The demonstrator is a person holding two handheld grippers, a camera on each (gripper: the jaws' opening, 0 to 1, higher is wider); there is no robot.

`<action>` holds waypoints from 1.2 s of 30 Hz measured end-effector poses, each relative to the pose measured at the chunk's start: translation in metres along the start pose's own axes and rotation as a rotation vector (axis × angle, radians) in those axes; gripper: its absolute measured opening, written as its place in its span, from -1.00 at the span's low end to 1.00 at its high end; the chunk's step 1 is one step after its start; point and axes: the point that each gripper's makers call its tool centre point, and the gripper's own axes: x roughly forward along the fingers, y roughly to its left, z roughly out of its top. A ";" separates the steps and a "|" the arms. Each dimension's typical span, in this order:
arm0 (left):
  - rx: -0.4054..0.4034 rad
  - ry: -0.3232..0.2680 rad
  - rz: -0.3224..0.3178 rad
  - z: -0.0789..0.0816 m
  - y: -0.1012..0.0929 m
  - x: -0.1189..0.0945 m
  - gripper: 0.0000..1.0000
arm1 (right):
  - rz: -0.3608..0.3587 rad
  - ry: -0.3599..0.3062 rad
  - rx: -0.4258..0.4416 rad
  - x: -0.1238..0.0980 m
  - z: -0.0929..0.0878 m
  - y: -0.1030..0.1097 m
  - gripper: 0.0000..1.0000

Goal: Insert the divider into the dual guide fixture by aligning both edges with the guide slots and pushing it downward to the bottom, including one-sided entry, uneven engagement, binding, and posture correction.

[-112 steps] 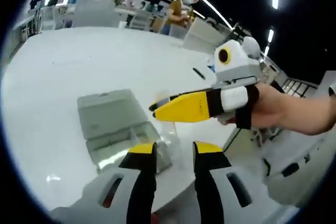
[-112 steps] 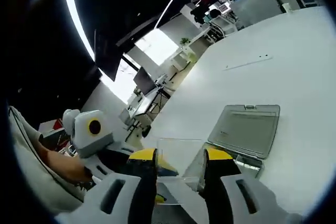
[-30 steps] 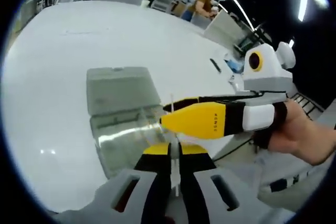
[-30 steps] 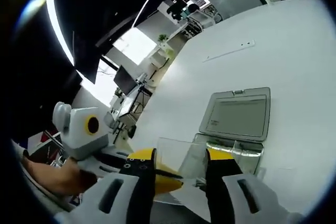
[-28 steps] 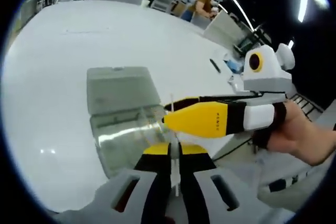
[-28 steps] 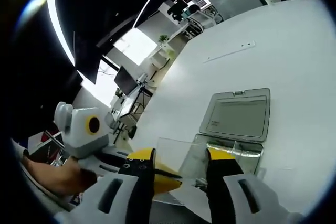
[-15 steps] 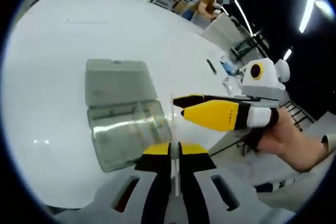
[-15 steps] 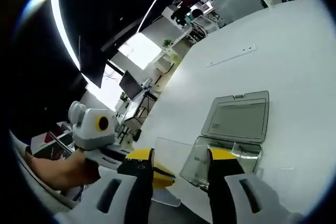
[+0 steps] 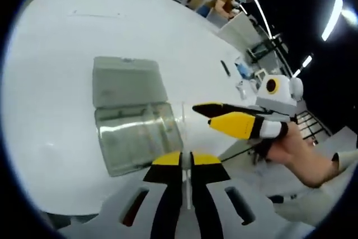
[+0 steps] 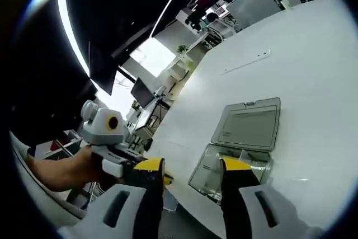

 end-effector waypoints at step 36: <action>-0.141 0.157 0.268 0.008 0.053 0.013 -0.97 | 0.101 0.126 -0.667 0.000 -0.038 0.010 0.15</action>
